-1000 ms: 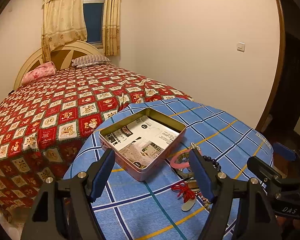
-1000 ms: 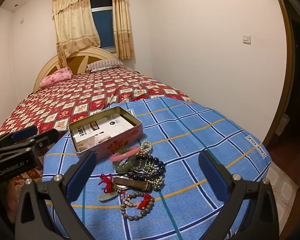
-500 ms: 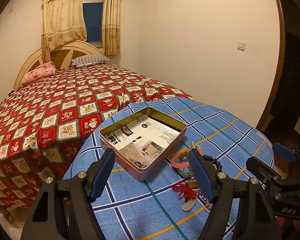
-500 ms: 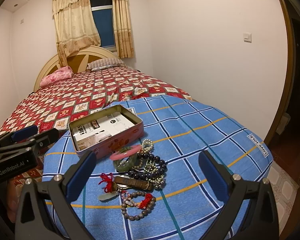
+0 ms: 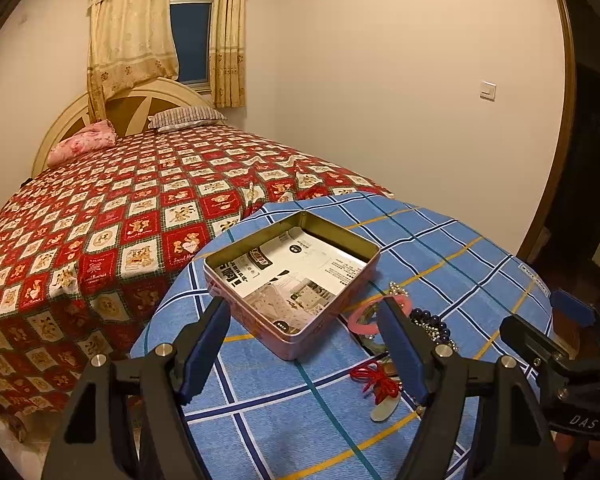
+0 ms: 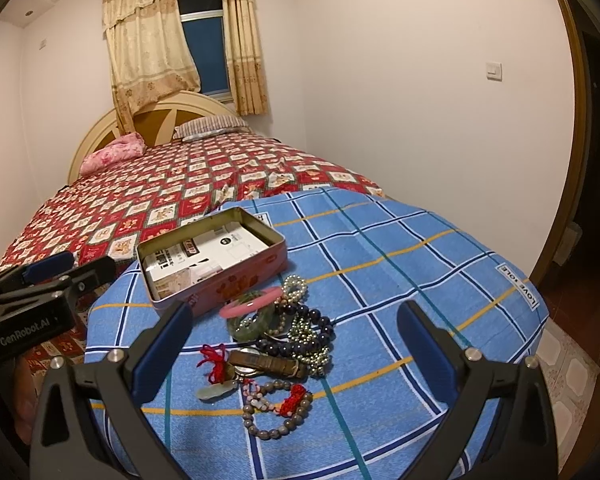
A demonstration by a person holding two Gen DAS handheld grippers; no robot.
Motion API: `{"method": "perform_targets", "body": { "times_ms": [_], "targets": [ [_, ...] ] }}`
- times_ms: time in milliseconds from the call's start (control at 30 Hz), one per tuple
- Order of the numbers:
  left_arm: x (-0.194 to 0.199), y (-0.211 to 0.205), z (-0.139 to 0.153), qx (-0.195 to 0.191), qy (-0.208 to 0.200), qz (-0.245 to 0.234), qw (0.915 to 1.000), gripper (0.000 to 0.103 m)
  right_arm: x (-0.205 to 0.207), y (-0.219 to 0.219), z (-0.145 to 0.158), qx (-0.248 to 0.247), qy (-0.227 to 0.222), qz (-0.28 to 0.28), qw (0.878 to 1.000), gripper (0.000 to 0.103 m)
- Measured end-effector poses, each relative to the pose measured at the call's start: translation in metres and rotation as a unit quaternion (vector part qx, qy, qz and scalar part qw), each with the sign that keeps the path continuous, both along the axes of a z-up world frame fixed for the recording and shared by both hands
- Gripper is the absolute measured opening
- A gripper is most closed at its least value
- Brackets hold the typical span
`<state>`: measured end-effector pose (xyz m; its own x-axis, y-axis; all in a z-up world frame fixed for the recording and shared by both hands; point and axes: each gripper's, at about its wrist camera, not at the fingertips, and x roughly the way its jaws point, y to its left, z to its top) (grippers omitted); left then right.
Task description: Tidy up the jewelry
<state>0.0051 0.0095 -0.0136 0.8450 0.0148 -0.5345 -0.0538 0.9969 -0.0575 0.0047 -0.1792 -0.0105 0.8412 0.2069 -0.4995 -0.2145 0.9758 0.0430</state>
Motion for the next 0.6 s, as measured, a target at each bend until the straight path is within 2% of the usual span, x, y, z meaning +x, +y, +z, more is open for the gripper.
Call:
{"method": "perform_targets", "body": {
  "times_ms": [300, 600],
  "targets": [
    [0.003, -0.002, -0.004, 0.001, 0.006, 0.001, 1.0, 0.076, 0.0, 0.0, -0.002, 0.001, 0.002, 0.0, 1.0, 0.103],
    [0.017, -0.004, -0.023, 0.0, 0.026, -0.003, 0.9997, 0.076, 0.006, -0.006, -0.022, 0.015, 0.021, -0.005, 1.0, 0.103]
  ]
}}
